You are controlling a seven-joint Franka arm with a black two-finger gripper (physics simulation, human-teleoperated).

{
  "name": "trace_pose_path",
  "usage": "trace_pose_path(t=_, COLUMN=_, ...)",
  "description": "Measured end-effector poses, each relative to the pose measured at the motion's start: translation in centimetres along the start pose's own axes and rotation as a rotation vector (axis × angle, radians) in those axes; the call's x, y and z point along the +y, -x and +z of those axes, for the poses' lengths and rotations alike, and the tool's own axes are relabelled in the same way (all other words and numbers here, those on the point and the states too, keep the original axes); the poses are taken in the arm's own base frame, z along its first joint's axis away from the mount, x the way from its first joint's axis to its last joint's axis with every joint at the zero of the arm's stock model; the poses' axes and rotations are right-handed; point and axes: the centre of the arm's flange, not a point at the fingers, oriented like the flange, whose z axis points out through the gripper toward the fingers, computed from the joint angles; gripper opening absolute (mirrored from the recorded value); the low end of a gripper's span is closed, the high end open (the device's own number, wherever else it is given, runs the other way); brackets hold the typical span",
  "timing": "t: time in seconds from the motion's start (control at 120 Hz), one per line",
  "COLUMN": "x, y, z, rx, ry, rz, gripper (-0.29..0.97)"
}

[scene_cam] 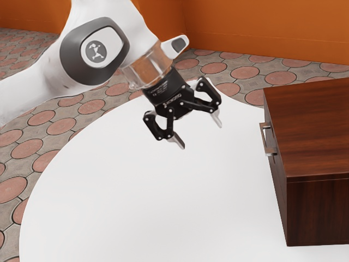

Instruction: Pull the drawer handle with one arm to open the drawer

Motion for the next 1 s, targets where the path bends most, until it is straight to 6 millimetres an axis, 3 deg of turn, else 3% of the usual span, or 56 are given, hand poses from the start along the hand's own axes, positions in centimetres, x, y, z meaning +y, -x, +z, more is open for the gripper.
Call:
trace_pose_path(t=0.158, x=0.8, y=-1.1, z=2.1, rx=0.016, ry=0.003, rz=-0.025, gripper=0.65)
trace_pose_path(t=0.358, x=0.8, y=-2.6, z=3.0, rx=0.08, ry=-0.023, rz=-0.015, gripper=0.65)
trace_pose_path(t=0.683, x=4.1, y=0.2, z=6.1, rx=0.067, ry=-0.023, rz=0.064, gripper=0.65)
trace_pose_path(t=0.9, x=4.3, y=-1.7, z=8.2, rx=0.085, ry=0.001, rz=0.045, gripper=0.64)
trace_pose_path(t=1.0, x=4.2, y=-2.8, z=8.1, rx=0.118, ry=0.017, rz=0.048, gripper=0.64)
